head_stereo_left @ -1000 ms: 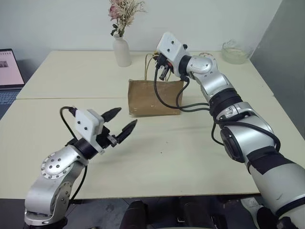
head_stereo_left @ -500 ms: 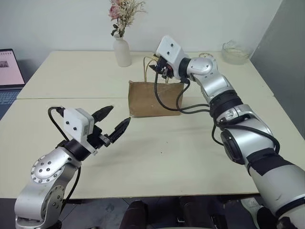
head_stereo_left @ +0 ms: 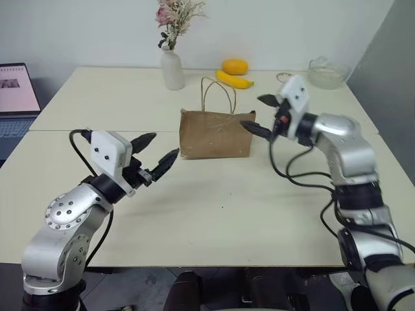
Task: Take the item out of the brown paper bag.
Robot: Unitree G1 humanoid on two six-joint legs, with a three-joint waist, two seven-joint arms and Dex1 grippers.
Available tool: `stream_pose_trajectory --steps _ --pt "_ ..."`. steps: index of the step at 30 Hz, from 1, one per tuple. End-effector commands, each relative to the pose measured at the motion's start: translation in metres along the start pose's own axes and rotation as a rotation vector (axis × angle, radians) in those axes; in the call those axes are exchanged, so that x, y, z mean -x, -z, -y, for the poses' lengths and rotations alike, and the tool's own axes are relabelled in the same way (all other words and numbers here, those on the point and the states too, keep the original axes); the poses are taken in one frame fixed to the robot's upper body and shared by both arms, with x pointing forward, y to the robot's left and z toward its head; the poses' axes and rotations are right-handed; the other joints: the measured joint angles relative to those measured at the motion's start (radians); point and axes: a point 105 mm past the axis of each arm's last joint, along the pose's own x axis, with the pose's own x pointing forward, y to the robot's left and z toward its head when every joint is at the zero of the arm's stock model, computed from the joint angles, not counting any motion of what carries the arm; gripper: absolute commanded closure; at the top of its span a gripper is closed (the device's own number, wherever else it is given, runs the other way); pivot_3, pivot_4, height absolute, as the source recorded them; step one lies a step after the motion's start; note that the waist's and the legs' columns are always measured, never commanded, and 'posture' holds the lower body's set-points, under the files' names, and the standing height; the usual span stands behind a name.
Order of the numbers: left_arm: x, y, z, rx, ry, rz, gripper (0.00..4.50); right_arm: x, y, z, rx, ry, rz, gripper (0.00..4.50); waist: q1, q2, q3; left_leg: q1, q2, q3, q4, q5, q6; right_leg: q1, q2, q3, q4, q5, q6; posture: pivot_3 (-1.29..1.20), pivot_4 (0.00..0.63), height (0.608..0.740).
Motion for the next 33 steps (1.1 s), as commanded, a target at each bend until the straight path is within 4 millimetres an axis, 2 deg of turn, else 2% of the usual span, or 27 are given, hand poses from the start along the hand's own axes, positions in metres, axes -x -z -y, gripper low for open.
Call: stream_pose_trajectory --steps 1,3,6,11,15,20,24,28,33 --pt "-0.022 -0.001 -0.017 -0.066 0.034 -0.015 1.42 0.030 0.002 -0.041 -0.085 -0.064 0.026 0.00 0.004 0.000 0.000 0.001 0.000 0.000 0.000 0.000 0.000 0.000 0.001 0.001 0.000 0.000 0.000 0.00 0.150 0.740" --pt "-0.043 0.001 -0.036 -0.118 0.044 -0.041 1.93 0.039 0.012 -0.061 -0.152 -0.058 0.018 0.00 0.007 -0.001 0.000 0.001 0.000 0.001 0.001 0.000 0.000 0.002 0.004 -0.002 0.000 -0.001 0.001 0.00 0.150 0.740" --pt "-0.064 -0.003 -0.054 -0.165 0.071 -0.042 2.89 0.040 0.015 -0.077 -0.169 -0.049 0.019 0.00 -0.009 0.000 0.000 0.002 -0.002 0.002 0.002 0.001 0.000 0.002 0.008 0.000 0.001 0.001 0.000 0.00 0.150 0.740" --pt "-0.112 -0.010 -0.088 -0.246 0.058 -0.069 4.43 0.044 0.022 -0.087 -0.223 0.002 0.008 0.00 -0.013 -0.002 -0.001 0.002 -0.003 0.004 0.002 0.001 0.000 0.002 0.009 -0.001 -0.001 0.001 0.000 0.00 0.150 0.740" --pt "-0.141 -0.005 -0.098 -0.304 0.052 -0.143 4.47 0.046 0.015 -0.086 -0.205 0.082 0.076 0.00 -0.009 -0.002 -0.001 -0.003 -0.004 0.004 0.001 0.001 0.001 0.000 0.009 -0.002 -0.005 0.001 0.001 0.00 0.150 0.740" --pt "-0.160 0.004 -0.088 -0.297 0.085 -0.220 4.47 0.053 0.005 -0.085 -0.119 0.141 0.174 0.00 -0.011 -0.002 0.000 -0.006 -0.003 0.006 0.000 0.000 0.001 -0.001 0.009 -0.001 -0.011 0.000 0.003 0.00 0.150 0.740" --pt "-0.163 0.018 -0.074 -0.299 0.162 -0.272 4.47 0.058 0.004 -0.092 -0.114 0.124 0.189 0.00 -0.013 -0.002 0.000 -0.007 -0.002 0.008 0.000 0.000 0.001 -0.001 0.007 -0.001 -0.011 -0.001 0.004 0.00 0.150 0.740" --pt "-0.164 0.012 -0.064 -0.267 0.243 -0.247 4.47 0.063 0.006 -0.098 -0.121 0.081 0.169 0.00 -0.013 -0.002 0.000 -0.007 -0.002 0.008 0.000 0.000 0.001 -0.001 0.006 -0.001 -0.010 -0.001 0.004 0.00 0.150 0.740" --pt "-0.148 0.008 -0.046 -0.272 0.504 -0.247 4.47 0.070 0.011 -0.101 -0.118 0.036 0.117 0.00 -0.013 -0.002 0.000 -0.005 -0.003 0.008 0.001 0.000 0.001 0.000 0.007 -0.001 -0.009 -0.001 0.004 0.00 0.150 0.740"
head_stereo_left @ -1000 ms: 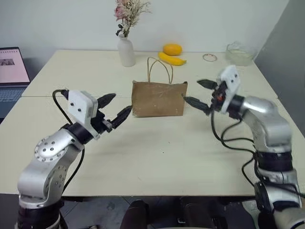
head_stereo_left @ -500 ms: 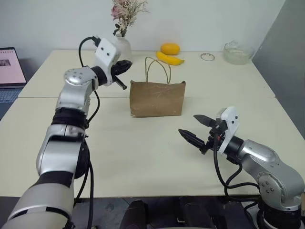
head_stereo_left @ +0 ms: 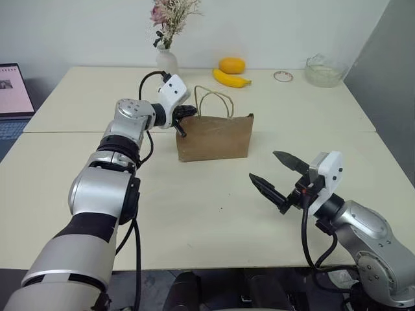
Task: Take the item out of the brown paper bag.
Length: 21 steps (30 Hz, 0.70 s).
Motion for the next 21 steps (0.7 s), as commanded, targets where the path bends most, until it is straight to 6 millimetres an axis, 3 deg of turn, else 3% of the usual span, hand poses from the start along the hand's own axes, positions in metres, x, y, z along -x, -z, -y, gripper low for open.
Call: stream_pose_trajectory --steps 1,8,12,17,21 --pt "0.011 -0.026 0.007 -0.086 0.138 0.079 4.47 0.006 -0.012 -0.005 0.025 -0.043 0.027 0.00 -0.001 0.000 0.000 0.001 0.000 0.000 0.000 0.000 0.000 0.000 0.000 0.000 0.000 0.000 0.000 0.00 0.150 0.740" --pt "0.022 -0.011 0.049 -0.121 0.433 0.068 4.47 0.013 -0.008 -0.001 0.033 -0.083 -0.023 0.00 -0.002 0.000 0.000 0.001 0.001 0.000 0.000 0.000 0.000 0.001 0.000 0.002 0.000 0.000 0.000 0.00 0.150 0.740" --pt "0.040 0.004 0.079 -0.131 0.553 0.023 4.47 0.015 -0.007 0.001 0.036 -0.105 -0.040 0.00 -0.013 0.000 0.000 0.002 0.003 -0.001 0.000 0.000 0.000 0.001 0.000 0.003 0.001 0.000 0.000 0.00 0.150 0.740" --pt "0.052 0.013 0.101 -0.104 0.563 0.005 4.47 0.015 -0.005 0.001 0.031 -0.134 -0.051 0.00 -0.011 0.000 0.000 0.004 0.003 -0.005 0.001 0.000 0.000 0.002 0.000 0.003 0.005 0.000 0.000 0.00 0.150 0.740" --pt "0.056 0.002 0.104 -0.115 0.510 0.046 4.47 0.017 -0.003 0.002 0.044 -0.156 -0.070 0.00 -0.009 0.000 0.000 0.004 0.002 -0.005 0.005 0.000 0.000 0.002 0.000 0.002 0.010 0.000 0.000 0.00 0.150 0.740"
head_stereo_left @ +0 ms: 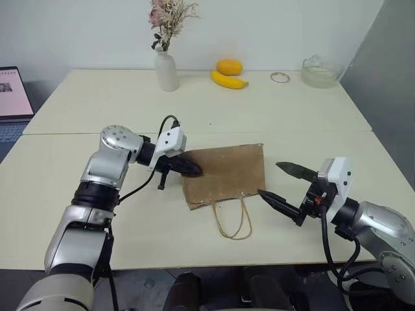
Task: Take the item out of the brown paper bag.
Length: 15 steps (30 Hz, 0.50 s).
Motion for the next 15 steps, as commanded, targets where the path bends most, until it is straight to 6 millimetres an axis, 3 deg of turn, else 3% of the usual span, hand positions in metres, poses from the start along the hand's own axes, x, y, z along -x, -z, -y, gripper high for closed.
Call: stream_pose_trajectory --steps 1,4,6,9,12,15 --pt "0.011 -0.030 -0.005 -0.098 -0.097 0.059 4.47 0.004 -0.007 -0.002 0.047 -0.037 0.010 0.00 0.000 0.000 0.000 0.000 0.000 0.000 0.001 0.000 0.000 0.000 0.000 -0.001 0.001 0.000 0.000 0.00 0.150 0.740" --pt "0.022 -0.047 0.005 -0.229 -0.127 0.095 4.47 0.008 -0.004 -0.001 0.069 -0.051 -0.024 0.00 0.000 0.000 0.000 0.000 0.000 0.000 0.003 0.000 0.000 0.001 0.000 0.000 0.001 0.000 0.000 0.00 0.150 0.740" --pt "0.027 -0.052 0.017 -0.220 -0.124 0.112 4.47 0.010 -0.001 -0.002 0.079 -0.065 -0.044 0.00 -0.003 0.000 0.000 0.000 0.000 0.000 0.002 0.000 0.000 0.000 0.000 0.001 0.000 0.000 0.000 0.00 0.150 0.740" --pt "0.028 -0.043 0.029 -0.260 -0.167 0.069 4.47 0.010 0.001 -0.006 0.067 -0.094 -0.050 0.00 -0.005 0.000 0.000 0.001 0.001 0.000 0.001 0.000 0.000 0.000 0.000 0.003 0.000 0.000 0.000 0.00 0.150 0.740" --pt "0.018 -0.030 0.045 -0.280 -0.182 0.046 3.94 0.010 0.004 -0.011 0.054 -0.127 -0.063 0.00 -0.002 0.000 0.000 0.001 0.001 -0.001 0.001 0.000 0.000 0.000 0.000 0.001 0.001 0.000 0.000 0.00 0.150 0.740" --pt "0.002 -0.015 0.064 -0.368 -0.148 0.000 3.05 0.012 0.010 -0.021 0.035 -0.179 -0.095 0.00 0.001 0.000 0.000 0.001 0.001 0.000 0.001 0.000 0.000 0.001 -0.001 0.002 0.001 0.000 0.000 0.00 0.150 0.740"
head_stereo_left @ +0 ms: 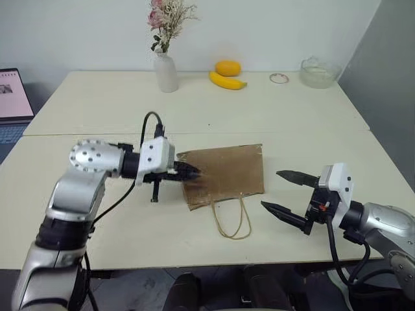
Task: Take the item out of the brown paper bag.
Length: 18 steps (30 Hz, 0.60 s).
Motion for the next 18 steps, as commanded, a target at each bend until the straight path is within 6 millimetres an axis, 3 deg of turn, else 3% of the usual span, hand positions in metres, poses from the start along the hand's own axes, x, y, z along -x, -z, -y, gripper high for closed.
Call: stream_pose_trajectory --steps 1,3,10,18 --pt "-0.010 -0.006 0.014 -0.167 0.012 -0.012 2.75 0.001 -0.001 -0.015 0.012 -0.081 -0.010 0.00 0.003 0.000 0.000 0.000 0.000 0.000 0.000 0.000 0.000 0.000 0.000 0.000 0.000 0.000 0.000 0.00 0.150 0.740" --pt "-0.020 -0.008 0.021 -0.200 0.030 0.018 2.21 0.002 0.005 -0.021 0.011 -0.113 -0.043 0.00 0.010 0.000 0.000 0.000 -0.001 0.000 0.000 0.000 0.000 0.000 -0.001 0.000 0.000 0.000 0.000 0.00 0.150 0.740" --pt "-0.043 0.001 0.028 -0.289 0.106 0.034 2.21 0.002 0.013 -0.035 0.006 -0.152 -0.089 0.00 0.024 0.000 0.000 -0.001 -0.001 0.001 0.000 0.000 0.000 0.000 0.000 -0.001 -0.001 0.000 0.000 0.00 0.150 0.740" --pt "-0.068 0.012 0.032 -0.412 0.169 0.044 2.21 0.005 0.014 -0.037 0.017 -0.131 -0.118 0.00 0.024 0.000 0.000 -0.001 -0.001 0.002 0.000 0.000 0.000 0.000 0.000 -0.001 -0.001 0.000 0.000 0.00 0.150 0.740"
